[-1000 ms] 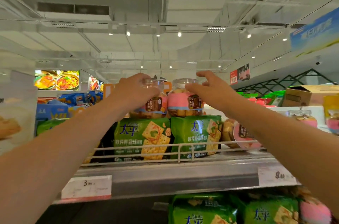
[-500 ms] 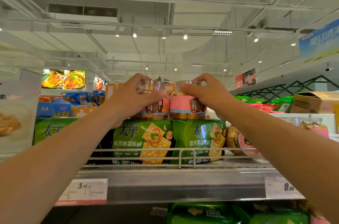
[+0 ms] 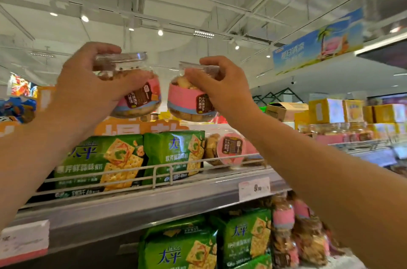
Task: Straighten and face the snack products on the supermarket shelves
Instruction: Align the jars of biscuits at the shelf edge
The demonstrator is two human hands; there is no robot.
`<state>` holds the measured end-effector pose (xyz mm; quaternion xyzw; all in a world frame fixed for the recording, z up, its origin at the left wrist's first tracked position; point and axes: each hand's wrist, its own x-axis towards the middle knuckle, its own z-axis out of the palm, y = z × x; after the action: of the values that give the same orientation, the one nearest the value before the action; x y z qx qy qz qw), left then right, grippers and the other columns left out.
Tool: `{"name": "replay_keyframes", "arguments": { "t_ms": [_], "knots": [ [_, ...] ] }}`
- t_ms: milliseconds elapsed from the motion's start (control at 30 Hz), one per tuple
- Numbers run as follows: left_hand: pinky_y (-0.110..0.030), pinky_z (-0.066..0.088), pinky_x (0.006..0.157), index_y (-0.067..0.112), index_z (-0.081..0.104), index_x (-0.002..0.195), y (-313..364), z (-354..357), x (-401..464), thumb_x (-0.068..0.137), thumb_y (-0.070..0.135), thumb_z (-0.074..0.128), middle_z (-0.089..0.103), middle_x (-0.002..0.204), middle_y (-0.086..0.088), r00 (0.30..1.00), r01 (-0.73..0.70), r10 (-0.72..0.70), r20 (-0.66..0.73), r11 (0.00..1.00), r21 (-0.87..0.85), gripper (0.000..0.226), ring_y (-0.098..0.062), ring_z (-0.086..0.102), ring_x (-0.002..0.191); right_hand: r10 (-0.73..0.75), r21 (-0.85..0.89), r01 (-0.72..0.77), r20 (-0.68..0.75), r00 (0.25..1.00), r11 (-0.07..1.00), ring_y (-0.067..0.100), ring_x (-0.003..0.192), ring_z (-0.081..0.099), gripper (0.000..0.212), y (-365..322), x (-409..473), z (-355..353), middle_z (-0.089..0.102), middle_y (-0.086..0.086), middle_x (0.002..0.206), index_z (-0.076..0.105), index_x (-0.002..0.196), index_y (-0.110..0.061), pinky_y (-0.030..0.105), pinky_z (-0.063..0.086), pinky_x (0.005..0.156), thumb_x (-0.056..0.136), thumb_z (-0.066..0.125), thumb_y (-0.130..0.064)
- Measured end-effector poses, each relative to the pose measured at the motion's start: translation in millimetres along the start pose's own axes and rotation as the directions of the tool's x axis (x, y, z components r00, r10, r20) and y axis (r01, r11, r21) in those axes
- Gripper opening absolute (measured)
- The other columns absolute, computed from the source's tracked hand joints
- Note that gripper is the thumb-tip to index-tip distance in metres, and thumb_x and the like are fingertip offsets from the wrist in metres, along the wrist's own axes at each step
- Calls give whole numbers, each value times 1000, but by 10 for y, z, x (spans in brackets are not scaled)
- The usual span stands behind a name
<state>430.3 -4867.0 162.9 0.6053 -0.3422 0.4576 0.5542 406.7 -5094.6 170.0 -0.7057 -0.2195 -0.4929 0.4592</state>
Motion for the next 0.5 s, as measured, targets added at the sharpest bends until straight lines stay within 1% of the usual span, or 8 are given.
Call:
{"name": "replay_keyframes", "arguments": {
  "t_ms": [100,200,300,367,433,500],
  "knots": [
    [-16,55,56,51,60,101,152,322,-218,46,65,81,66,104,12,997,19,-8,82,992,-123,61,4,67,82,1,-28,-1,-27,1000,1000,14,83,71,45,-28,-269,-523,70,0,98,62,107,-30,36,61,69,70,76,-53],
    [-19,56,58,48,62,105,277,716,-517,49,59,82,69,101,13,979,67,-20,202,971,-228,60,1,69,84,52,-34,-54,-78,996,998,15,79,72,44,30,-640,-1043,73,-2,92,65,101,-32,30,58,63,64,79,-52],
    [-22,57,59,43,62,106,377,1130,-857,52,52,85,69,102,18,939,140,-19,343,933,-333,59,-2,70,85,112,-95,-124,-123,986,988,18,79,73,44,146,-1002,-1550,74,-1,92,66,98,-34,33,58,63,61,80,-55],
    [-19,56,59,47,62,102,425,1409,-1072,49,53,87,70,102,18,916,166,-11,402,921,-353,59,-2,70,85,150,-107,-165,-135,980,980,20,78,73,42,237,-1204,-1882,73,0,93,67,97,-35,33,58,60,62,81,-53],
    [-17,55,57,48,62,100,472,1691,-1232,45,56,82,70,99,21,895,189,-17,445,919,-345,59,-1,70,83,193,-108,-208,-135,972,972,23,78,73,41,333,-1364,-2199,73,1,93,67,98,-35,32,58,58,63,82,-50],
    [-20,57,58,48,62,102,524,1967,-1330,43,58,81,70,97,24,878,213,-36,477,922,-323,62,0,70,81,225,-109,-238,-120,967,965,25,79,73,41,438,-1470,-2499,72,1,95,66,100,-35,34,58,58,65,82,-49]
  ]
}}
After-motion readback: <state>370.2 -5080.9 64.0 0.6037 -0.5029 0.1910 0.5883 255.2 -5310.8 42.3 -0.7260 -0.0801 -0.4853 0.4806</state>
